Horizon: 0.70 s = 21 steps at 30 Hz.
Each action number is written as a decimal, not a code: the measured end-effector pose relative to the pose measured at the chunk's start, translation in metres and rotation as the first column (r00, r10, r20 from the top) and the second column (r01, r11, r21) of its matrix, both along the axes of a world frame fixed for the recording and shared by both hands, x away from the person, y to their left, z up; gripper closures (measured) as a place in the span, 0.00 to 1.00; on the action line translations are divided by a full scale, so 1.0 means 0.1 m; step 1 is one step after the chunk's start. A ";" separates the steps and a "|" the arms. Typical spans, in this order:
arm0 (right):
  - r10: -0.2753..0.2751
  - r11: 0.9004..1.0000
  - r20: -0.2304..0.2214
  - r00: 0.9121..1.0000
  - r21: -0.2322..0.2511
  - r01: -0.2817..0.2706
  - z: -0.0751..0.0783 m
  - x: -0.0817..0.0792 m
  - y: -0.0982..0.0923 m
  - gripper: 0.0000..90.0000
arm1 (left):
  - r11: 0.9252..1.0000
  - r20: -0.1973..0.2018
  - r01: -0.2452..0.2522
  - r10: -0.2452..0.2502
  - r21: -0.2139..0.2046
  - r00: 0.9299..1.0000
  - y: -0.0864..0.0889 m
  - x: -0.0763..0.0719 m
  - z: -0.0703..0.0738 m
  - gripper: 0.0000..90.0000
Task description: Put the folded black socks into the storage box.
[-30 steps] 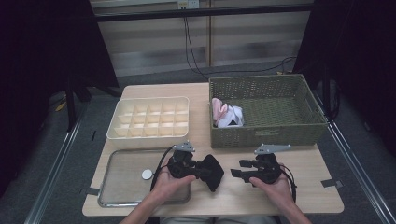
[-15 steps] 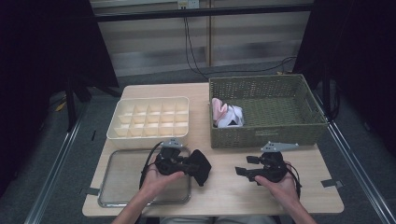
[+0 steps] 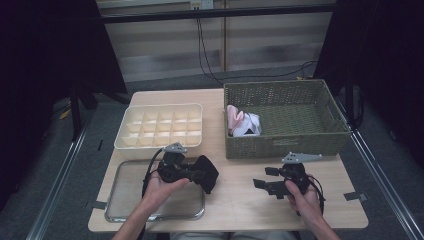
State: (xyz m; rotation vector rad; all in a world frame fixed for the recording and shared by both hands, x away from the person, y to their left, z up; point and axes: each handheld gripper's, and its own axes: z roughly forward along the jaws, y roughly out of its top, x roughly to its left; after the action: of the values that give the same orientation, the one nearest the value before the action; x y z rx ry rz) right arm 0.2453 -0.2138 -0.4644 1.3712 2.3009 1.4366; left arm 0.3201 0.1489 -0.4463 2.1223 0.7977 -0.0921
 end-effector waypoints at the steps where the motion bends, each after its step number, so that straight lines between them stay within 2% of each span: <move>1: -0.005 1.000 0.006 1.000 0.007 0.005 -0.01 0.00 -0.01 0.29 | 1.000 0.004 -0.002 0.002 0.002 1.000 0.01 0.01 0.01 0.68; 2: -0.011 1.000 0.010 1.000 0.011 0.011 -0.01 0.00 -0.01 0.30 | 1.000 0.004 -0.004 0.004 0.002 1.000 0.03 0.01 0.02 0.68; 4: -0.023 1.000 0.023 0.999 -0.012 0.024 -0.01 0.00 0.00 0.30 | 1.000 0.010 -0.009 0.009 0.007 1.000 0.06 0.03 0.05 0.68; 7: -0.022 1.000 0.025 0.999 -0.008 0.022 -0.01 0.00 0.01 0.30 | 1.000 0.019 -0.027 0.027 0.001 0.999 0.12 0.06 0.12 0.68; 13: -0.020 1.000 0.029 0.999 -0.008 0.020 -0.02 0.02 0.02 0.30 | 0.999 0.044 -0.033 0.032 0.021 0.999 0.18 0.12 0.27 0.68; 17: -0.013 1.000 0.033 0.999 -0.007 0.014 -0.02 0.01 0.01 0.29 | 0.999 0.050 -0.042 0.042 0.015 0.998 0.23 0.15 0.36 0.68; 19: -0.015 1.000 0.031 0.999 -0.018 0.015 -0.02 0.01 0.01 0.29 | 0.998 0.046 -0.052 0.051 0.030 0.998 0.25 0.18 0.38 0.68; 21: -0.012 1.000 0.024 1.000 -0.026 0.012 -0.02 0.01 0.01 0.29 | 0.998 0.046 -0.063 0.062 0.027 0.997 0.28 0.21 0.42 0.68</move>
State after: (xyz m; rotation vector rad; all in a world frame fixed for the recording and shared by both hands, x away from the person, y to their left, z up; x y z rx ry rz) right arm 0.2467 -0.2126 -0.4668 1.3517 2.2847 1.4063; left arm 0.3407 0.1770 -0.4046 2.1171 0.8426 0.0001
